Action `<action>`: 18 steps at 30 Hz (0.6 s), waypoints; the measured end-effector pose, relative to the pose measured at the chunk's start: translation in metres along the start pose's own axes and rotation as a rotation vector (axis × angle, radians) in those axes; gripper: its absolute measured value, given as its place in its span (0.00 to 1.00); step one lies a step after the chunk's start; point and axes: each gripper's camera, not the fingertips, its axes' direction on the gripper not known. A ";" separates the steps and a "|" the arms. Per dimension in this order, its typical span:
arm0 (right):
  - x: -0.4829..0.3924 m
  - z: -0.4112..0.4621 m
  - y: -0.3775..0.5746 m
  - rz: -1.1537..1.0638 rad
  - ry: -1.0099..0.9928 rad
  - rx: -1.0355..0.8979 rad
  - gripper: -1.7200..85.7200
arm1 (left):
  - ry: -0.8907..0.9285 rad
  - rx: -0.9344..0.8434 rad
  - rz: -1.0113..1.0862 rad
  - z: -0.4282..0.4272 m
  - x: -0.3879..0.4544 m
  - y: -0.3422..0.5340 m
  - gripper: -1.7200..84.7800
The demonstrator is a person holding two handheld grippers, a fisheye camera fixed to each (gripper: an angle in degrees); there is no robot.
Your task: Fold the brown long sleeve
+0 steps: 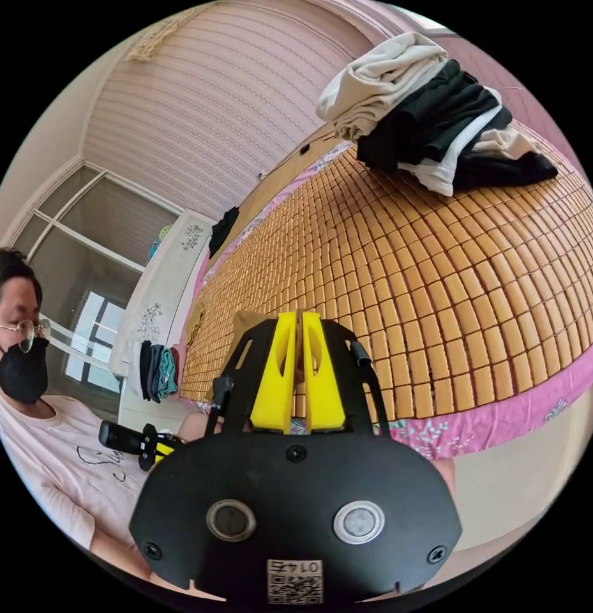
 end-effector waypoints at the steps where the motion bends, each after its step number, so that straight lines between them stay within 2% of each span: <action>1: -0.009 -0.017 -0.002 -0.018 0.042 0.015 0.03 | 0.029 0.055 -0.034 -0.006 -0.005 -0.003 0.01; 4: -0.040 -0.033 -0.015 -0.073 0.142 -0.015 0.03 | 0.058 0.155 -0.180 -0.027 -0.029 0.002 0.01; 7: -0.074 -0.006 -0.034 -0.140 0.143 -0.081 0.03 | -0.004 0.195 -0.314 -0.052 -0.057 0.025 0.01; 13: -0.136 0.141 -0.058 -0.266 0.120 -0.295 0.03 | -0.208 0.073 -0.600 -0.076 -0.110 0.096 0.01; 18: -0.171 0.219 -0.056 -0.301 0.104 -0.306 0.04 | -0.297 0.010 -0.843 -0.075 -0.143 0.144 0.01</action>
